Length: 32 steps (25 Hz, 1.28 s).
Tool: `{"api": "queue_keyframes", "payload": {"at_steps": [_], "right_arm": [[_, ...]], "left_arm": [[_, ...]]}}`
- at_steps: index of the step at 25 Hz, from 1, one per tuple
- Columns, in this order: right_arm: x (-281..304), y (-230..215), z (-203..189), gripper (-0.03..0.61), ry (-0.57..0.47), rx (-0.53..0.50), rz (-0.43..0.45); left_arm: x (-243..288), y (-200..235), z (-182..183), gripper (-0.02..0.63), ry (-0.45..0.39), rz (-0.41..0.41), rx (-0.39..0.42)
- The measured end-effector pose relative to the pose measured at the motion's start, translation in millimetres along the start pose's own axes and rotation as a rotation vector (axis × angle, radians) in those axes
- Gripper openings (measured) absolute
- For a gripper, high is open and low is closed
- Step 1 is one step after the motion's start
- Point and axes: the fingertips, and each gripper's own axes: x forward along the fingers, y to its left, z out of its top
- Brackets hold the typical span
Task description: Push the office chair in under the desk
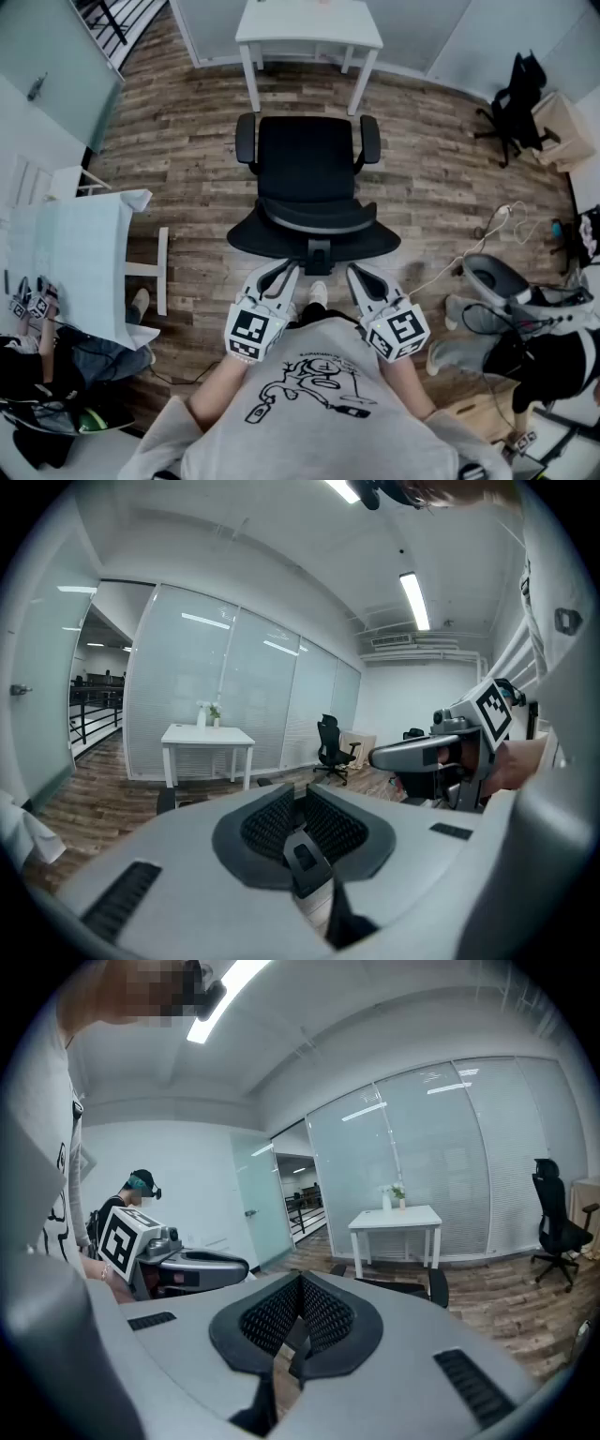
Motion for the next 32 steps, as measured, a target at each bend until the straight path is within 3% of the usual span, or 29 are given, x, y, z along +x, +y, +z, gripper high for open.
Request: {"api": "queue_keyframes", "payload": {"at_steps": [8, 13, 17, 20, 25, 28, 32], "right_arm": [[4.0, -1.8, 0.4, 0.035, 0.011, -0.021, -0.008], [10.1, -6.8, -22.3, 0.04, 0.088, -0.17, 0.001], [15.7, -12.4, -41.5, 0.052, 0.174, -0.29, 0.015], [21.2, -20.1, -61.5, 0.104, 0.263, -0.402, 0.021], [34.1, -39.0, -105.0, 0.136, 0.431, -0.653, 0.032], [41.4, -54.0, -132.8, 0.153, 0.52, -0.753, 0.041], [52.0, -77.3, -165.0, 0.179, 0.608, -0.85, 0.047]], "left_arm": [[1.8, 2.7, -0.6, 0.041, 0.014, -0.006, 0.004], [9.8, 14.0, -28.9, 0.041, 0.093, 0.014, 0.123], [19.0, 24.9, -57.8, 0.084, 0.19, 0.015, 0.258], [27.6, 31.4, -80.1, 0.104, 0.247, 0.0, 0.379], [41.1, 43.5, -130.1, 0.145, 0.432, -0.046, 0.693], [50.5, 50.0, -158.8, 0.155, 0.528, -0.059, 0.869], [63.4, 58.3, -178.5, 0.17, 0.589, -0.077, 0.989]]}}
